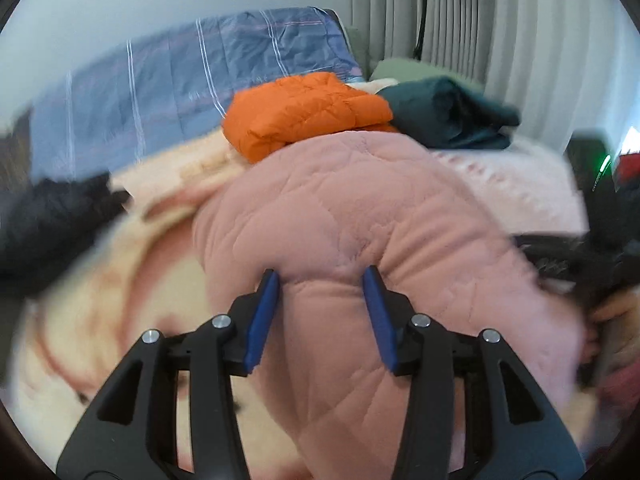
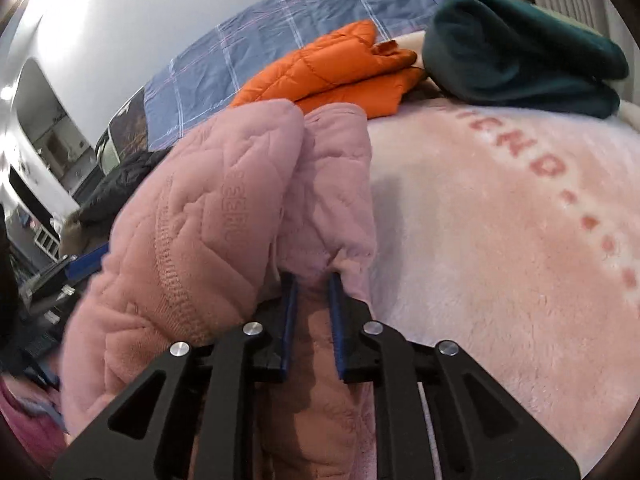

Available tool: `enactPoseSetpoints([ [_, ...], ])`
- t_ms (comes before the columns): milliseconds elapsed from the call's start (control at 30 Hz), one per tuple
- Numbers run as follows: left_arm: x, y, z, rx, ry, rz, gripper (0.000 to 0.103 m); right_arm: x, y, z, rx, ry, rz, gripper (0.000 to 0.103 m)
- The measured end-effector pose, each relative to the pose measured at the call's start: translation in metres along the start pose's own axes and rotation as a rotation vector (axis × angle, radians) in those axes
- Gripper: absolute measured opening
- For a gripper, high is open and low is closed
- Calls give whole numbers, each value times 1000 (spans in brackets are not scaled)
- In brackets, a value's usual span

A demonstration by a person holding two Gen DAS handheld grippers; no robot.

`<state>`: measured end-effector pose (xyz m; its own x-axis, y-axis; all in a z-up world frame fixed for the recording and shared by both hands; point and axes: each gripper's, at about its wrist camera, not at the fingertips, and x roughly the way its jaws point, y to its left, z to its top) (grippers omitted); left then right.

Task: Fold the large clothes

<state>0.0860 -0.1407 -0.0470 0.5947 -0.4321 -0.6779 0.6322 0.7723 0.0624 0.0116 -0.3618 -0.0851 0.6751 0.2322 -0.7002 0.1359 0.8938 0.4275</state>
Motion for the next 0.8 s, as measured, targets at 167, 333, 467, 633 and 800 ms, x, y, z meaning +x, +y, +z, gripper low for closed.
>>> enactPoseSetpoints([
  [167, -6, 10, 0, -42, 15, -38, 45, -17, 7, 2, -27, -11, 10, 14],
  [333, -10, 18, -2, -80, 18, -55, 45, -79, 23, -12, -11, -114, 69, 17],
  [467, -10, 10, 0, -57, 18, -26, 45, -94, 49, -33, -121, -141, 65, 20],
  [633, -8, 3, -2, -27, -5, -5, 46, -39, 15, -47, 21, -31, 84, 30],
  [800, -9, 6, 0, -40, -3, -13, 48, -47, 23, -49, -5, -52, 46, 30],
])
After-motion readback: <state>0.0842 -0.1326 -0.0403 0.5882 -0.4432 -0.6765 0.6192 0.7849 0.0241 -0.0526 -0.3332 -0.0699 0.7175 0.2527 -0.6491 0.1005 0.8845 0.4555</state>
